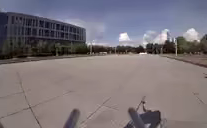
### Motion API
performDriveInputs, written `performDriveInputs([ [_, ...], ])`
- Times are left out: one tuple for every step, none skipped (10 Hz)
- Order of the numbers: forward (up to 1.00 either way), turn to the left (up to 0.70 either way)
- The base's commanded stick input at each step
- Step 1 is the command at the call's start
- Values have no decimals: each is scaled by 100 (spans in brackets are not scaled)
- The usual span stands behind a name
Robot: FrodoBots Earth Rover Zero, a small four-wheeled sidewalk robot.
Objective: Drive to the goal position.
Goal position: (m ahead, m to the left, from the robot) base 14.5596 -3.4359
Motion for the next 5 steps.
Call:
performDriveInputs([
  [100,-1],
  [100,-8],
  [100,-30],
  [100,-41],
  [100,-11],
])
